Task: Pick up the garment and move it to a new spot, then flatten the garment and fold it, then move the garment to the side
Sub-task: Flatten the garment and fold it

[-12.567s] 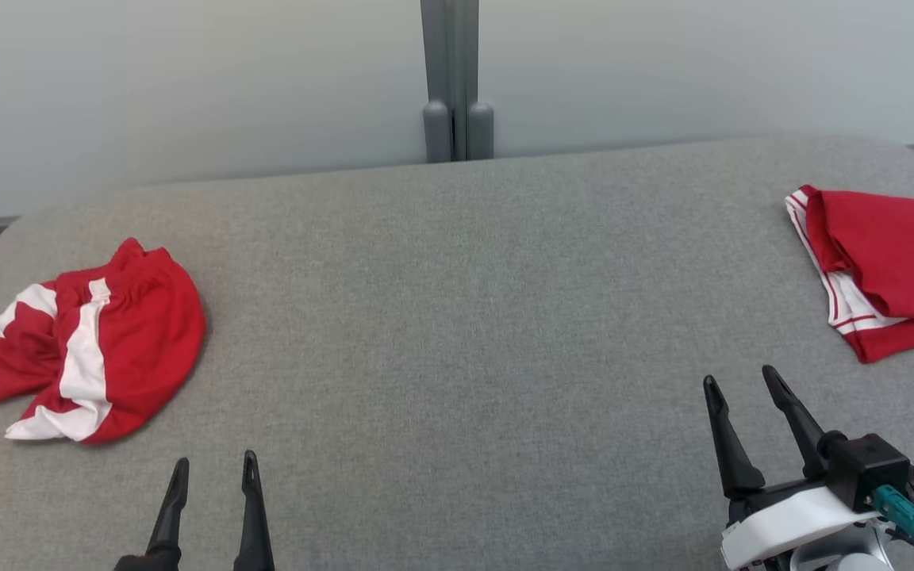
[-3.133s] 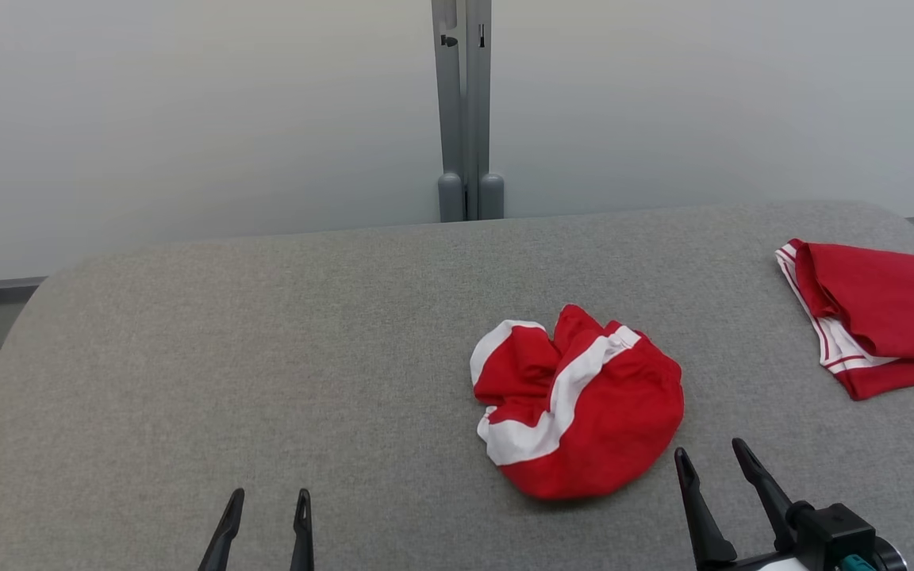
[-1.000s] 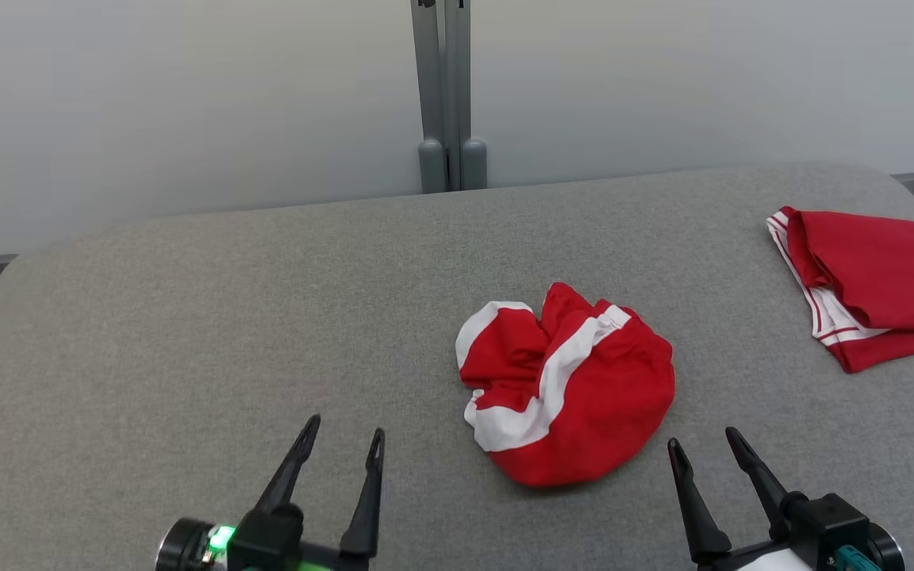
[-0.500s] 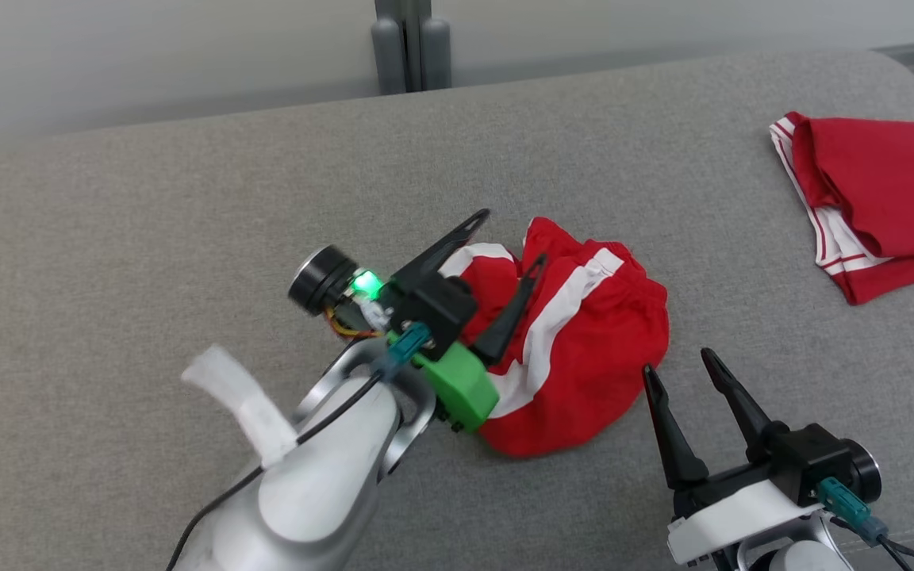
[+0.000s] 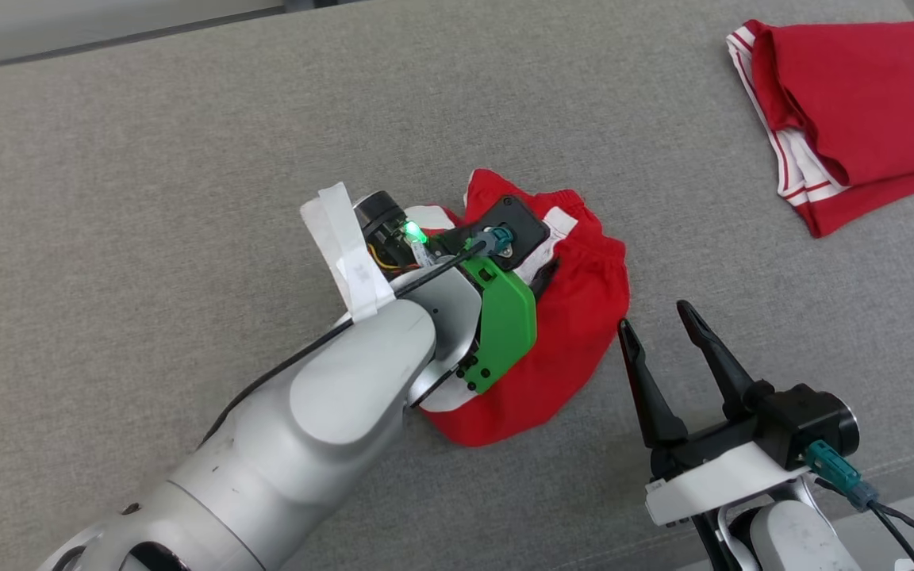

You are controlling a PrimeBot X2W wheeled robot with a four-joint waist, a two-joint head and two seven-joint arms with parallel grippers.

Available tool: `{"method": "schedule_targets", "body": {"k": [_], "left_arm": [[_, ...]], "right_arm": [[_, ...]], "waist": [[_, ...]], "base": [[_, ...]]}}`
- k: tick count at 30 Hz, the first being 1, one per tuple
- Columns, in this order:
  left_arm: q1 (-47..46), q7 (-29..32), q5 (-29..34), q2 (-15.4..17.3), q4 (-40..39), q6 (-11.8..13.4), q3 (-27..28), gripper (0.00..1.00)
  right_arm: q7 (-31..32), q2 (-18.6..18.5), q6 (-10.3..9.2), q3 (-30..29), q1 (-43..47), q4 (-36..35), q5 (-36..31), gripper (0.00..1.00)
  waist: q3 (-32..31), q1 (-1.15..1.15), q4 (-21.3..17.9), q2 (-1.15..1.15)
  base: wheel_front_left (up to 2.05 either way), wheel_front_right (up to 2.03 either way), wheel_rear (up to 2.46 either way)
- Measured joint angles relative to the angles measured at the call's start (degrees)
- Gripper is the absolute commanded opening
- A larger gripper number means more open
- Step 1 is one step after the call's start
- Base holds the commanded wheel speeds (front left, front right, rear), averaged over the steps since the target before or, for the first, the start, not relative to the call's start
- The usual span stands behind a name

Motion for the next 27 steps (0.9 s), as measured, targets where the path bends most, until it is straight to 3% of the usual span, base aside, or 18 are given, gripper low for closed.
{"method": "schedule_targets", "body": {"k": [4, 5, 6, 7, 12, 20, 24, 27], "left_arm": [[0.0, 1.4, -5.1, 0.0, 1.8, -0.3, -2.4, 1.00], [-0.1, 1.3, -5.8, 0.0, 2.0, -0.3, -2.9, 0.87], [-0.3, 0.5, -6.2, 0.0, 2.5, -0.3, -3.3, 0.27], [-0.7, -0.7, -6.4, 0.0, 2.9, -0.3, -3.4, 0.00], [-1.9, -8.8, -10.2, 0.1, 2.0, 0.8, -2.6, 0.00], [-5.6, -24.4, -22.7, 0.0, -5.9, 7.1, 2.4, 0.00], [-6.5, -26.4, -27.9, 0.0, -9.6, 10.9, 6.8, 0.00], [-3.5, -26.8, -28.7, 0.0, -13.1, 13.5, 13.6, 0.00]], "right_arm": [[0.0, 0.3, 0.00, -0.5, -0.4, -0.3, 0.2, 1.00], [0.0, 0.3, 0.00, -0.6, -0.4, -0.3, 0.2, 1.00], [0.0, 0.4, 0.00, -0.6, -0.5, -0.3, 0.2, 1.00], [0.0, 0.4, 0.00, -0.7, -0.5, -0.3, 0.2, 1.00], [0.0, 0.7, 0.00, -0.5, -0.5, -0.1, 0.2, 1.00], [0.0, 0.8, 0.00, -1.3, 1.2, 0.5, 0.0, 1.00], [0.0, 0.0, 0.00, -1.7, 2.6, 0.4, -0.2, 1.00], [0.0, -0.5, 0.00, -2.0, 2.8, 0.1, -0.5, 1.00]], "waist": [[1.4, 0.00, -1.8, 0.00], [1.6, 0.00, -2.1, 0.00], [1.8, 0.00, -2.4, 0.00], [2.0, 0.00, -2.8, 0.00], [1.3, 0.00, -3.5, 0.00], [-2.5, 0.00, -3.4, 0.00], [-4.6, 0.00, -2.3, 0.00], [-5.7, 0.00, -0.6, 0.00]], "base": [[0.00, 0.00, 0.00], [0.00, 0.00, 0.00], [0.00, 0.00, 0.00], [0.00, 0.00, 0.00], [0.00, 0.00, 0.00], [0.00, 0.00, 0.00], [0.00, 0.00, 0.00], [0.00, 0.00, 0.00]]}}
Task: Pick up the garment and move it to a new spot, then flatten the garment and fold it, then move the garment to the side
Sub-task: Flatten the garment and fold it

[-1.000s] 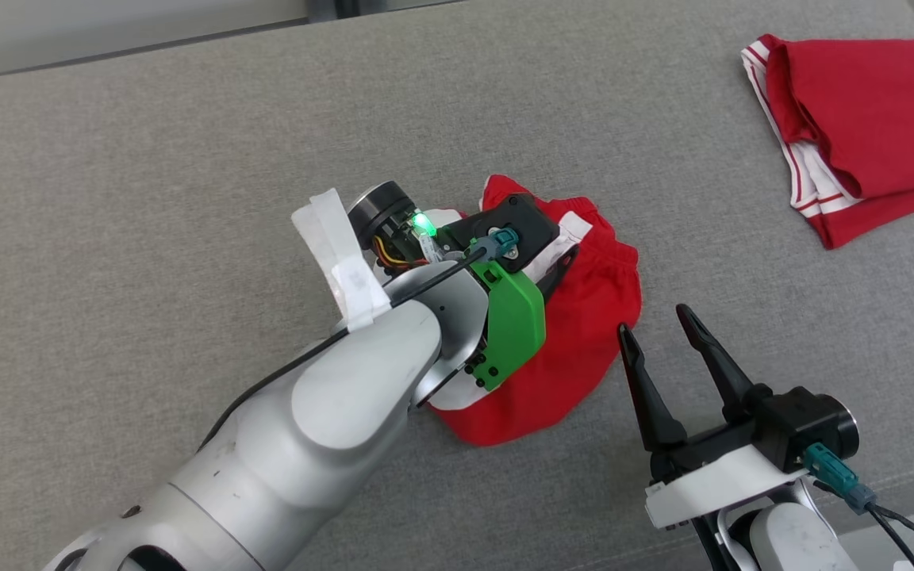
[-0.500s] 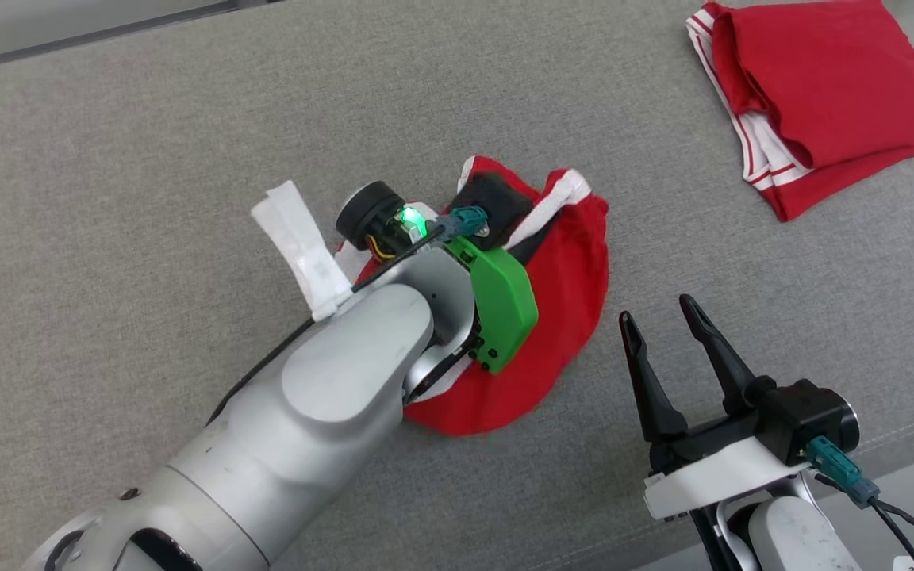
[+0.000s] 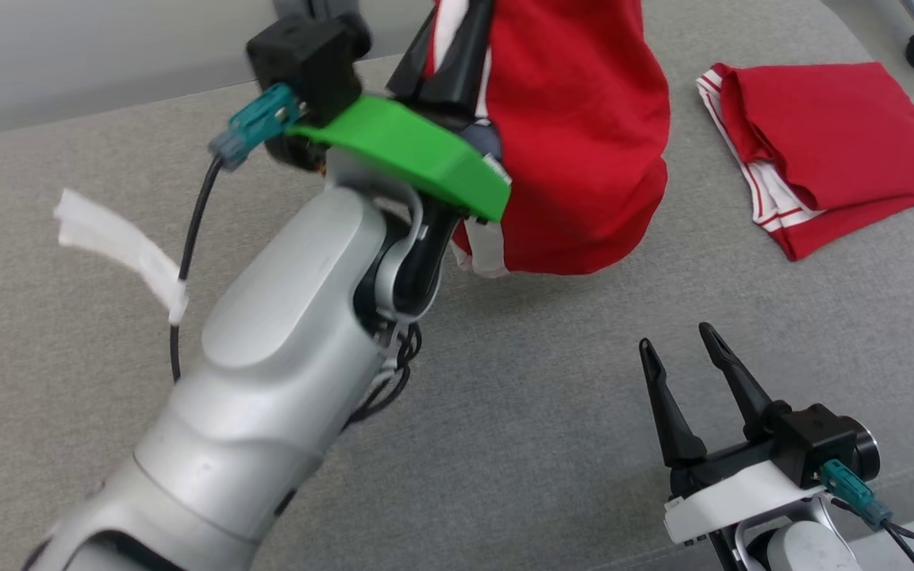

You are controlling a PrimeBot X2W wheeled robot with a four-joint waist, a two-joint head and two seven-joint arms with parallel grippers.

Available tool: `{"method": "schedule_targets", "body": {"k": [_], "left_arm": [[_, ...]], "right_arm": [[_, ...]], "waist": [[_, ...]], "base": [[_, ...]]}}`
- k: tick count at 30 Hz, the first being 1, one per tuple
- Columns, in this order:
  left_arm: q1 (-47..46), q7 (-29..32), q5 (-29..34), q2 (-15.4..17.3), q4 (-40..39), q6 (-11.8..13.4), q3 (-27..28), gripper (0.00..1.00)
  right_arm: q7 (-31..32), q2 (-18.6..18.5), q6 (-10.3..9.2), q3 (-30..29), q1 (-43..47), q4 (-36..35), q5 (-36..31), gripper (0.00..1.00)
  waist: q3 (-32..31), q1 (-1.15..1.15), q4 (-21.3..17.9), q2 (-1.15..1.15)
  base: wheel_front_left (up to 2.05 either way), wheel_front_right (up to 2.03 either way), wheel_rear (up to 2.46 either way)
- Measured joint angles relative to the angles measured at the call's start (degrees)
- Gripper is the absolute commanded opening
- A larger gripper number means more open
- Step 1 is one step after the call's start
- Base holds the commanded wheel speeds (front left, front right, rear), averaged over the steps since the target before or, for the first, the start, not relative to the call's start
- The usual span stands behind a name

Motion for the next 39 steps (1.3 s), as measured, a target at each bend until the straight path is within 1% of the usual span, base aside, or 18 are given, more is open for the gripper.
{"method": "schedule_targets", "body": {"k": [4, 7, 11, 12, 13, 14, 16, 19, 20, 21, 22, 24, 26, 29, 31, 33, 36, 39], "left_arm": [[13.2, 0.0, -2.8, 0.0, 0.4, 0.9, 5.0, 0.00], [21.8, 0.1, -3.7, 0.1, 3.7, 1.1, 8.3, 0.00], [29.5, 0.1, -4.9, 0.2, 6.5, 1.3, 13.2, 0.00], [30.5, 0.0, -4.5, 0.3, 6.4, 0.9, 13.5, 0.18], [31.5, 0.0, -4.2, 0.2, 6.2, 0.5, 13.6, 0.92], [32.2, 0.0, -3.6, 0.1, 5.9, 0.3, 13.8, 1.00], [33.9, 0.0, -1.5, 0.1, 3.9, -0.2, 14.6, 1.00], [38.0, 0.1, 5.2, 0.1, -0.7, -0.7, 15.9, 1.00], [39.3, 0.1, 7.8, 0.1, -1.8, -0.6, 16.4, 1.00], [41.1, 0.0, 12.3, 0.3, -3.3, -0.6, 17.1, 1.00], [42.0, 0.1, 14.6, 0.9, -4.2, -0.6, 17.4, 1.00], [43.0, 0.0, 20.3, 4.0, -5.9, -0.6, 18.6, 1.00], [42.9, 0.0, 23.8, 6.7, -5.8, -1.2, 19.6, 1.00], [40.4, 0.0, 30.0, 10.9, -2.8, -3.9, 17.5, 1.00], [36.8, 1.1, 34.5, 14.1, 1.2, -6.9, 13.7, 1.00], [33.0, 2.3, 39.0, 16.2, 4.7, -8.1, 10.8, 1.00], [27.6, 3.5, 42.9, 17.7, 9.9, -9.2, 8.2, 1.00], [23.8, 4.2, 45.0, 17.7, 14.5, -10.8, 5.7, 1.00]], "right_arm": [[0.0, -0.5, 0.00, 0.0, 0.0, -0.2, -0.1, 1.00], [0.0, -1.0, 0.00, 0.0, 0.1, -0.5, -0.1, 1.00], [0.0, -1.5, 0.00, 0.1, 0.2, -0.5, -0.3, 1.00], [0.0, -1.6, 0.00, 0.1, 0.3, -0.5, -0.3, 1.00], [0.0, -1.7, 0.00, 0.0, 0.4, -0.5, -0.3, 1.00], [0.0, -1.7, 0.00, -0.2, 0.5, -0.6, -0.3, 1.00], [0.0, -1.9, 0.00, -0.5, 1.0, -0.5, -0.3, 1.00], [0.0, -1.8, 0.00, -0.8, 1.6, -0.5, -0.3, 1.00], [0.0, -1.8, 0.00, -1.0, 2.1, -0.5, -0.3, 1.00], [0.0, -1.7, 0.00, -1.0, 2.5, -0.4, -0.3, 1.00], [0.0, -1.6, 0.00, -1.0, 2.7, -0.4, -0.3, 1.00], [0.0, -1.3, 0.00, -0.9, 3.1, -0.4, -0.3, 1.00], [0.0, -1.0, 0.00, -0.3, 3.4, -0.3, -0.3, 1.00], [0.0, -0.9, 0.00, 0.7, 3.3, -0.1, -0.1, 1.00], [0.0, -1.1, 0.00, 0.9, 3.2, -0.1, 0.0, 1.00], [0.0, -1.5, 0.00, 0.8, 3.1, -0.2, 0.0, 1.00], [0.0, -1.7, 0.00, 0.5, 2.9, -0.3, 0.0, 1.00], [0.0, -1.8, 0.00, 0.5, 2.9, -0.4, 0.0, 1.00]], "waist": [[-0.8, 0.00, 2.6, 0.00], [-1.1, 0.00, 4.5, 0.00], [-1.2, 0.00, 6.6, 0.00], [-1.2, 0.00, 7.0, 0.00], [-1.3, 0.00, 7.4, 0.00], [-1.4, 0.00, 7.7, 0.00], [-1.6, 0.00, 8.1, 0.00], [-2.6, 0.00, 8.5, 0.00], [-2.9, 0.00, 8.5, 0.00], [-3.4, 0.00, 8.6, 0.00], [-3.7, 0.00, 8.6, 0.00], [-4.5, 0.00, 8.7, 0.00], [-5.0, 0.00, 8.6, 0.00], [-5.3, 0.00, 8.0, 0.00], [-5.2, 0.00, 7.3, 0.00], [-4.8, 0.00, 6.7, 0.00], [-3.9, 0.00, 6.0, 0.00], [-3.0, 0.00, 5.3, 0.00]], "base": [[0.00, 0.00, 0.00], [0.00, 0.00, 0.00], [0.00, 0.00, 0.00], [0.00, 0.00, 0.00], [0.00, 0.00, 0.00], [0.00, 0.00, 0.00], [0.00, 0.00, 0.00], [0.00, 0.00, 0.00], [0.00, 0.00, 0.00], [0.00, 0.00, 0.00], [0.00, 0.00, 0.00], [0.00, 0.00, 0.00], [0.00, 0.00, 0.00], [0.00, 0.00, 0.00], [0.00, 0.00, 0.00], [0.00, 0.00, 0.00], [0.00, 0.00, 0.00], [0.00, 0.00, 0.00]]}}
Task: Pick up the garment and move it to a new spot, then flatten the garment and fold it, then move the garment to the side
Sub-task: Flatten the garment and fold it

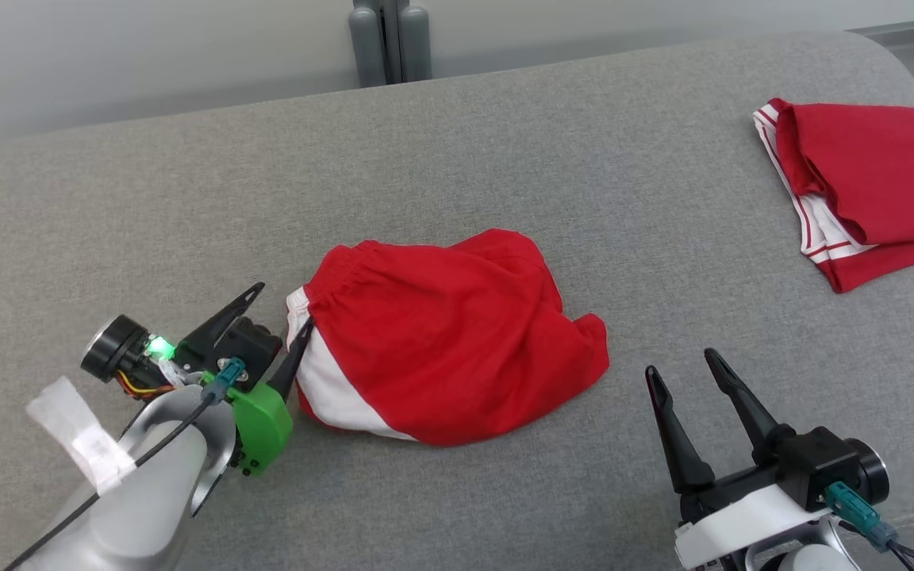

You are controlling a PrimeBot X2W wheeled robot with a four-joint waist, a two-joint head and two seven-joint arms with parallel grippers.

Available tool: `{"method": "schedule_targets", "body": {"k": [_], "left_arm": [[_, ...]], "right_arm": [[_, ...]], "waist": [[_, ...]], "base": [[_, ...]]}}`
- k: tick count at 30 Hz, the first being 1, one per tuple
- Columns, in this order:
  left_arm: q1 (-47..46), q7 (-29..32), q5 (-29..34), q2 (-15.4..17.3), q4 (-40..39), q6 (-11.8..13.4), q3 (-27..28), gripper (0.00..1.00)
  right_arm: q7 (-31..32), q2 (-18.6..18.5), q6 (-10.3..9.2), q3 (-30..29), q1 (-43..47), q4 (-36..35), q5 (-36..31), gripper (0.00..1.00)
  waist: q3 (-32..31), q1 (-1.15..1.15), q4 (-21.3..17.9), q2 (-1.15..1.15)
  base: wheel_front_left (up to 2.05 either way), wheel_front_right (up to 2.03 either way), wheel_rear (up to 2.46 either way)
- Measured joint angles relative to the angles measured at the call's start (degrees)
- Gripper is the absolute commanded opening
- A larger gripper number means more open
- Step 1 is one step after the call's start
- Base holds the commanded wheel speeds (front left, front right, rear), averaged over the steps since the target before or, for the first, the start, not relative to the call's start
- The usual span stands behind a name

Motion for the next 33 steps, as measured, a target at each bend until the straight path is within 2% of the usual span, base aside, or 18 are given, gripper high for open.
{"method": "schedule_targets", "body": {"k": [4, 7, 10, 11, 12, 13, 14, 18, 24, 28, 33], "left_arm": [[-3.2, 2.0, 1.4, -0.3, 6.1, -2.5, -4.4, 1.00], [-5.4, 1.7, 1.1, -0.3, 8.9, -3.0, -6.8, 1.00], [-7.4, 0.9, -2.0, -0.6, 10.9, -3.2, -13.4, 1.00], [-7.7, 0.5, -2.9, -0.5, 11.1, -3.2, -15.5, 0.91], [-8.2, 0.2, -4.0, -0.3, 11.1, -3.2, -17.1, 0.52], [-9.0, -0.3, -5.4, 0.1, 11.2, -3.2, -18.8, 0.32], [-9.7, -0.7, -6.4, 0.5, 11.2, -3.2, -20.3, 0.00], [-9.8, -2.0, -10.9, 0.7, 11.2, -3.2, -22.0, 0.00], [-4.9, -3.0, -21.6, 0.4, 9.5, -3.3, -17.8, 0.00], [0.3, -2.6, -30.5, 0.6, 5.5, -3.3, -14.9, 0.00], [6.7, 0.0, -36.3, 3.3, -2.0, -3.3, -14.5, 0.00]], "right_arm": [[0.0, 0.0, 0.00, 0.3, -0.5, -0.2, 0.0, 1.00], [0.0, 0.1, 0.00, 0.2, -1.2, -0.4, 0.0, 1.00], [0.0, 0.1, 0.00, 0.0, -1.6, -0.5, 0.0, 1.00], [0.0, 0.1, 0.00, 0.0, -1.7, -0.5, -0.1, 1.00], [0.0, 0.1, 0.00, 0.0, -1.9, -0.5, -0.1, 1.00], [0.0, 0.1, 0.00, -0.1, -1.9, -0.5, -0.1, 1.00], [0.0, 0.2, 0.00, -0.3, -1.9, -0.4, -0.1, 1.00], [0.0, 0.3, 0.00, -0.5, -1.9, -0.3, -0.2, 1.00], [0.0, 0.8, 0.00, -0.8, -1.3, 0.0, -0.2, 1.00], [0.0, 1.0, 0.00, -0.7, -0.8, 0.2, -0.1, 1.00], [0.0, 1.2, 0.00, -0.7, -0.4, 0.4, -0.1, 1.00]], "waist": [[1.2, 0.00, -0.9, 0.00], [2.3, 0.00, -1.5, 0.00], [3.5, 0.00, -2.1, 0.00], [3.7, 0.00, -2.2, 0.00], [3.8, 0.00, -2.2, 0.00], [4.0, 0.00, -2.3, 0.00], [4.0, 0.00, -2.2, 0.00], [3.7, 0.00, -1.6, 0.00], [2.5, 0.00, 0.2, 0.00], [1.4, 0.00, 1.6, 0.00], [0.2, 0.00, 3.7, 0.00]], "base": [[0.00, 0.00, 0.00], [0.00, 0.00, 0.00], [0.00, 0.00, 0.00], [0.00, 0.00, 0.00], [0.00, 0.00, 0.00], [0.00, 0.00, 0.00], [0.00, 0.00, 0.00], [0.00, 0.00, 0.00], [0.00, 0.00, 0.00], [0.00, 0.00, 0.00], [0.00, 0.00, 0.00]]}}
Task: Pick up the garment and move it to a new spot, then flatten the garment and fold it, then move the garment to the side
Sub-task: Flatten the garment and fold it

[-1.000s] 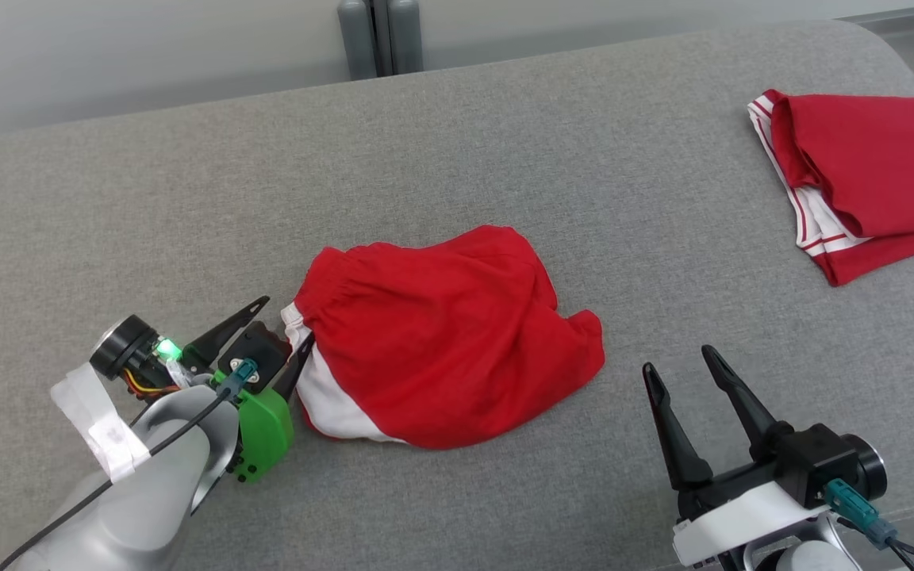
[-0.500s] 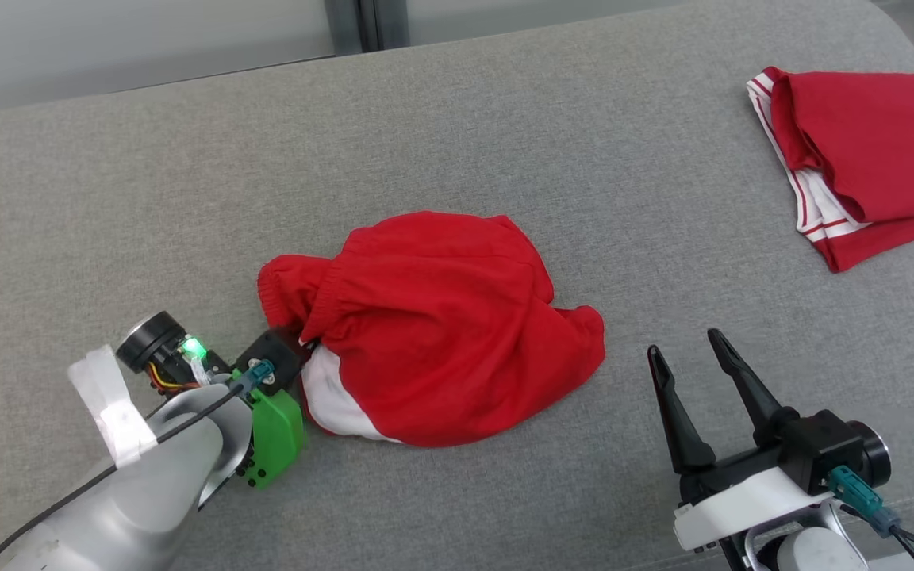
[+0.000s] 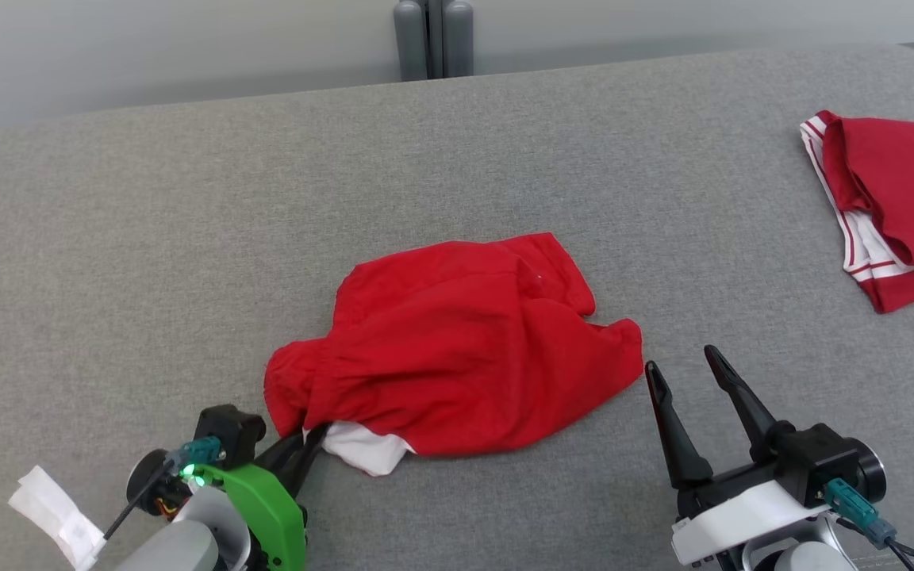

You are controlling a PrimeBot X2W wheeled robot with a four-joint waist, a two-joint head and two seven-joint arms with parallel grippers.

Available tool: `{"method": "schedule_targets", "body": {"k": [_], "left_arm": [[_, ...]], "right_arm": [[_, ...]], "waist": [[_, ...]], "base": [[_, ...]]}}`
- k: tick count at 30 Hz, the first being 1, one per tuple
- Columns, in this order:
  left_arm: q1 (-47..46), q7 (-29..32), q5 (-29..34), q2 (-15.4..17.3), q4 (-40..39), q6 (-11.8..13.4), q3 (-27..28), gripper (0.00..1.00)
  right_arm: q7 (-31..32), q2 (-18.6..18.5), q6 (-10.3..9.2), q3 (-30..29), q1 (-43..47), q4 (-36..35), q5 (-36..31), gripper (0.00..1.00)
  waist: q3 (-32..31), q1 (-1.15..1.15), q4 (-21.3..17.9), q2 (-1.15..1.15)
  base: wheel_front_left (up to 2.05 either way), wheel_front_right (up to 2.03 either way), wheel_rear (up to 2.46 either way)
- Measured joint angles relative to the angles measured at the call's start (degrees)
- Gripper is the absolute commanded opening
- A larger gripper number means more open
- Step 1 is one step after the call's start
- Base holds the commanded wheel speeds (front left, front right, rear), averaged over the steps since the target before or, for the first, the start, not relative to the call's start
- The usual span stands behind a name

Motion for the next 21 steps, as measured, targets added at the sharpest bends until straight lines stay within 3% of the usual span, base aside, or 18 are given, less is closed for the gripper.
{"method": "schedule_targets", "body": {"k": [4, 5, 6, 7, 8, 9, 11, 13, 21], "left_arm": [[3.5, 0.9, -0.6, 2.8, -6.5, 0.5, -0.6, 0.00], [4.3, 1.3, -0.3, 3.6, -8.3, 0.9, -1.0, 0.21], [5.1, 1.7, 0.2, 4.3, -9.7, 1.5, -1.5, 0.25], [5.7, 2.3, 0.7, 5.1, -10.8, 2.1, -2.0, 0.43], [6.2, 2.6, 1.0, 5.7, -11.8, 2.7, -2.2, 0.49], [6.6, 2.8, 1.3, 6.4, -13.0, 3.3, -2.3, 0.69], [7.2, 3.4, 1.4, 7.4, -15.0, 3.9, -2.4, 0.87], [8.3, 3.4, 1.1, 8.5, -17.1, 4.4, -2.1, 1.00], [10.5, 5.1, 0.4, 14.2, -24.7, 5.5, -1.5, 1.00]], "right_arm": [[0.0, 0.2, 0.00, -0.1, 0.3, 0.0, 0.0, 1.00], [0.0, 0.2, 0.00, -0.1, 0.3, 0.0, 0.0, 1.00], [0.0, 0.2, 0.00, -0.1, 0.3, 0.1, 0.0, 1.00], [0.0, 0.2, 0.00, 0.0, 0.3, 0.1, 0.0, 1.00], [0.0, 0.3, 0.00, 0.0, 0.3, 0.1, 0.0, 1.00], [0.0, 0.3, 0.00, 0.0, 0.3, 0.1, 0.0, 1.00], [0.0, 0.4, 0.00, 0.3, 0.3, 0.2, 0.0, 1.00], [0.0, 0.3, 0.00, 0.5, 0.3, 0.2, 0.0, 1.00], [0.0, 0.2, 0.00, -0.2, 0.3, 0.0, 0.1, 1.00]], "waist": [[-0.7, 0.00, 1.2, 0.00], [-0.9, 0.00, 1.5, 0.00], [-1.0, 0.00, 1.7, 0.00], [-1.1, 0.00, 1.9, 0.00], [-1.2, 0.00, 2.0, 0.00], [-1.2, 0.00, 2.1, 0.00], [-1.2, 0.00, 2.0, 0.00], [-1.2, 0.00, 1.7, 0.00], [-0.7, 0.00, 1.0, 0.00]], "base": [[0.00, 0.00, 0.00], [0.00, 0.00, 0.00], [0.00, 0.00, 0.00], [0.00, 0.00, 0.00], [0.00, 0.00, 0.00], [0.00, 0.00, 0.00], [0.00, 0.00, 0.00], [0.00, 0.00, 0.00], [0.00, 0.00, 0.00]]}}
